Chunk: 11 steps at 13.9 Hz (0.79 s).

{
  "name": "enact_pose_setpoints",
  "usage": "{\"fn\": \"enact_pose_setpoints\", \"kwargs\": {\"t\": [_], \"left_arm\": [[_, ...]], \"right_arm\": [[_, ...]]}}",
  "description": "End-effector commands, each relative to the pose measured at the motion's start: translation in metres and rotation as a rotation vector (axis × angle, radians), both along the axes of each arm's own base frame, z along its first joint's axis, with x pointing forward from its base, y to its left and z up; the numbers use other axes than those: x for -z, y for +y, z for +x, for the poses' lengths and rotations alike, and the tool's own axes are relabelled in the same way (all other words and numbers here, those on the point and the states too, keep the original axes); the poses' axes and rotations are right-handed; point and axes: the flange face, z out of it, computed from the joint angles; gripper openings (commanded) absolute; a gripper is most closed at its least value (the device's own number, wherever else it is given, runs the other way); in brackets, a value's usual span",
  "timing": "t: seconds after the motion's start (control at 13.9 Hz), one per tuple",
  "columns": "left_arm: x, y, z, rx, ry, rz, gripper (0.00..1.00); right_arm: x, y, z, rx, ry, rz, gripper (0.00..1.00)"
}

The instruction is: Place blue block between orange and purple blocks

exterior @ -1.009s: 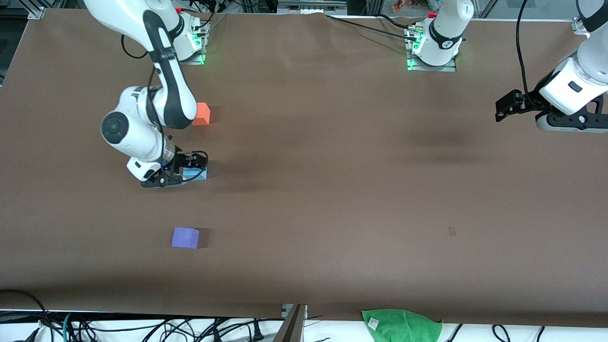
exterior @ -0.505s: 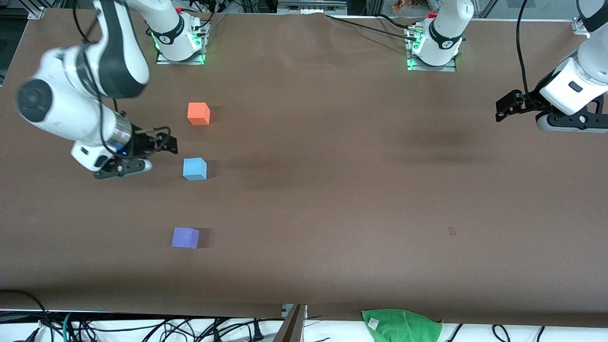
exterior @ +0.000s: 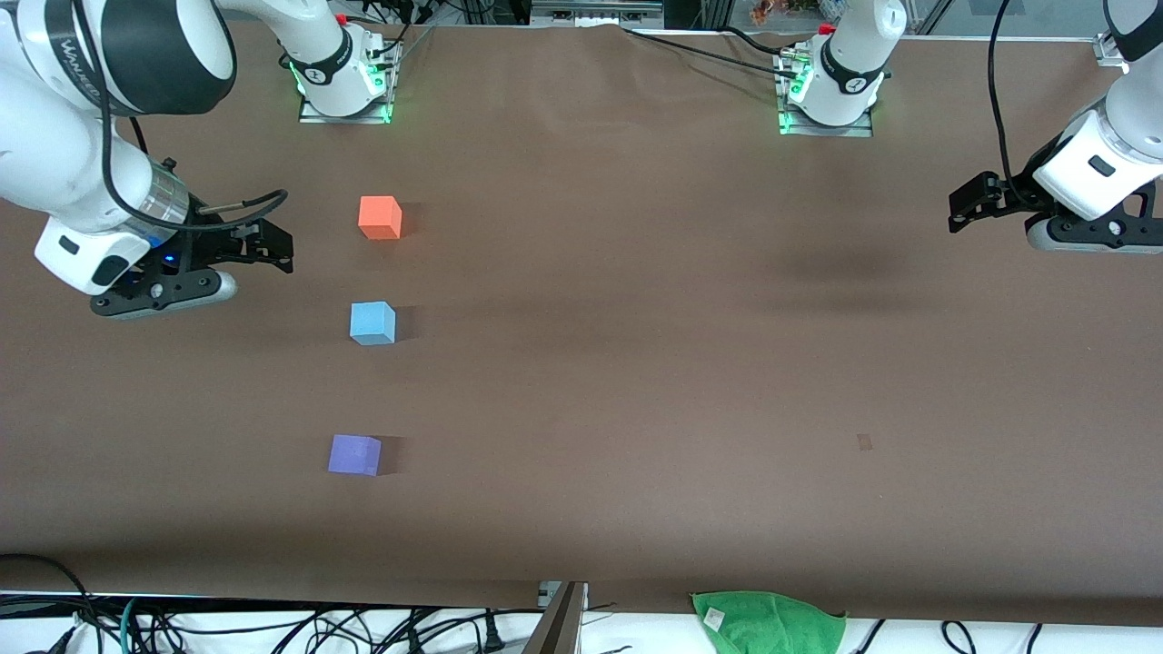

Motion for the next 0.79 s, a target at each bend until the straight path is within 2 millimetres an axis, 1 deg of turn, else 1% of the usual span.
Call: {"fn": "enact_pose_setpoints", "kwargs": {"t": [0.0, 0.07, 0.22, 0.36, 0.43, 0.5, 0.58, 0.65, 0.72], "left_arm": [[-0.003, 0.005, -0.003, 0.002, 0.004, -0.026, 1.0], [-0.003, 0.005, -0.003, 0.002, 0.004, -0.026, 1.0], [-0.002, 0.006, -0.002, 0.001, 0.007, -0.026, 1.0], [-0.002, 0.006, -0.002, 0.001, 0.007, -0.026, 1.0], [-0.002, 0.006, -0.002, 0.001, 0.007, -0.026, 1.0], [-0.002, 0.007, -0.002, -0.001, 0.007, -0.026, 1.0], [-0.002, 0.007, -0.002, -0.001, 0.007, -0.026, 1.0], [-0.002, 0.008, -0.002, -0.002, 0.007, -0.026, 1.0], [-0.001, 0.008, -0.002, -0.002, 0.009, -0.026, 1.0]], "right_arm": [[-0.027, -0.013, -0.017, 0.043, 0.037, 0.045, 1.0], [-0.031, -0.02, -0.023, 0.051, 0.062, 0.054, 1.0], [-0.035, -0.034, -0.027, 0.063, 0.083, 0.057, 1.0], [-0.042, -0.034, -0.03, 0.097, 0.078, 0.039, 1.0], [-0.042, -0.027, -0.03, 0.082, 0.065, 0.018, 1.0], [-0.042, -0.024, -0.03, 0.089, 0.053, -0.017, 1.0], [-0.042, -0.023, -0.029, 0.096, 0.044, -0.04, 1.0], [-0.042, -0.029, -0.028, 0.104, 0.043, -0.044, 0.99], [-0.043, -0.03, -0.029, 0.102, 0.04, -0.053, 1.0]]}}
